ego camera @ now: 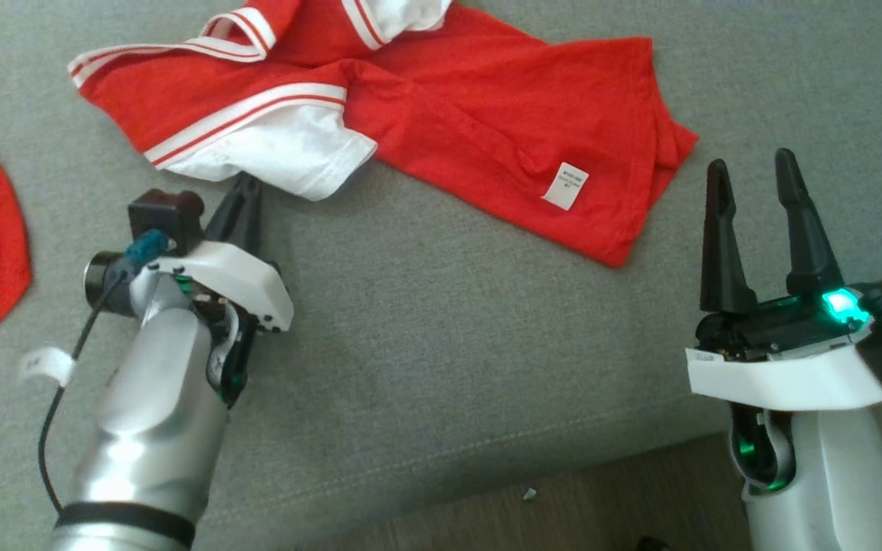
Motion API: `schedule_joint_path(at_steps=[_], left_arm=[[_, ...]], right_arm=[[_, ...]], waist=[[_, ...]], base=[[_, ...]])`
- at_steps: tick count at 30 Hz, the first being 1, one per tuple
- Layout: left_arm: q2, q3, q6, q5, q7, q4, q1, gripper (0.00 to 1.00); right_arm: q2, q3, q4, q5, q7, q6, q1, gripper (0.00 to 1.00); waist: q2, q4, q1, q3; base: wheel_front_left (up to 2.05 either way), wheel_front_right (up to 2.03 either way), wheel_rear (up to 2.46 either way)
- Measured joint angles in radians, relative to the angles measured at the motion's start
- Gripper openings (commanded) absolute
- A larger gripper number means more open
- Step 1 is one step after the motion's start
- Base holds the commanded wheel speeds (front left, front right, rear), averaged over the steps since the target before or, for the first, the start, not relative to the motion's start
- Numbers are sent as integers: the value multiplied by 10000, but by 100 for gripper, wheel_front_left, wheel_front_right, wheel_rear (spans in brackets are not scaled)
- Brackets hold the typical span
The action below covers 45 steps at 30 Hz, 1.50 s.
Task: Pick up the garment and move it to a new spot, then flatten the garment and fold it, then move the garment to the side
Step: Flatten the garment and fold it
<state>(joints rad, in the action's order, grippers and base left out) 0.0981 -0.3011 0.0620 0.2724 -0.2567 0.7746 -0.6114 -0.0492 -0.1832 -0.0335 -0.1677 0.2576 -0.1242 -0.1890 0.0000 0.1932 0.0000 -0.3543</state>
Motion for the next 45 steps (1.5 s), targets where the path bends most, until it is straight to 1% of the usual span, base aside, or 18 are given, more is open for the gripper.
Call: schedule_joint_path(at_steps=[5,12,15,16,17,18,21,25,27,30,35,36,37,38,39,40,42,45], left_arm=[[2,132,188,-343,-2,-1248,791,0],[182,169,397,-301,-2,-2615,2220,0],[217,199,387,-105,144,-2677,2548,0],[224,201,347,-96,265,-2592,2590,12],[217,201,345,-56,339,-2466,2582,79],[205,182,330,-59,433,-2311,2551,100],[100,-19,249,-121,520,-1703,2186,100],[-92,-153,150,-336,410,-688,942,100],[-132,-151,8,-422,311,-121,345,100],[-180,-104,-65,-422,159,604,-266,100],[-171,-36,-61,-426,2,1103,-982,100],[-169,-19,-63,-453,4,968,-1010,44],[-140,6,-63,-537,8,727,-993,0],[-140,6,-63,-537,8,727,-993,0],[-115,27,-44,-738,10,123,-900,0],[-115,27,-44,-738,10,123,-900,0],[-100,67,96,-955,8,-736,-639,0],[-86,65,180,-1149,8,-1551,-151,0]], right_arm=[[0,115,2,0,0,0,28,100],[0,228,0,0,0,0,246,100],[0,199,-17,0,0,0,311,100],[0,153,-17,0,0,0,310,100],[0,102,-19,0,0,0,308,100],[0,50,-21,0,0,0,300,100],[0,-13,-8,0,0,0,244,100],[0,-79,-10,6,0,0,202,100],[0,-127,-12,19,0,0,180,100],[0,-142,-6,19,0,0,77,100],[0,-142,6,19,0,0,-45,100],[0,-128,6,19,0,0,-44,100],[0,-115,6,19,0,0,-43,100],[0,-115,6,19,0,0,-43,100],[0,-109,4,19,0,0,-43,100],[0,-109,4,19,0,0,-43,100],[-2,-61,-6,21,0,0,-36,100],[0,-40,-10,29,0,0,-36,100]], waist=[[0,-230,0,241],[0,-719,0,491],[0,-876,0,555],[0,-893,0,547],[0,-889,0,522],[0,-876,0,494],[0,-816,0,367],[0,-675,0,140],[0,-561,0,38],[0,-361,0,-114],[0,-57,0,-316],[0,-23,0,-341],[0,-1,0,-361],[0,-1,0,-361],[0,11,0,-365],[0,11,0,-365],[0,-47,0,-304],[0,-177,0,-197]], base=[[0,0,0],[0,0,0],[0,0,0],[0,0,0],[0,0,0],[0,0,0],[0,0,0],[0,0,0],[0,0,0],[0,0,0],[0,0,0],[0,0,0],[0,0,0],[0,0,0],[0,0,0],[0,0,0],[0,0,0],[0,0,0]])
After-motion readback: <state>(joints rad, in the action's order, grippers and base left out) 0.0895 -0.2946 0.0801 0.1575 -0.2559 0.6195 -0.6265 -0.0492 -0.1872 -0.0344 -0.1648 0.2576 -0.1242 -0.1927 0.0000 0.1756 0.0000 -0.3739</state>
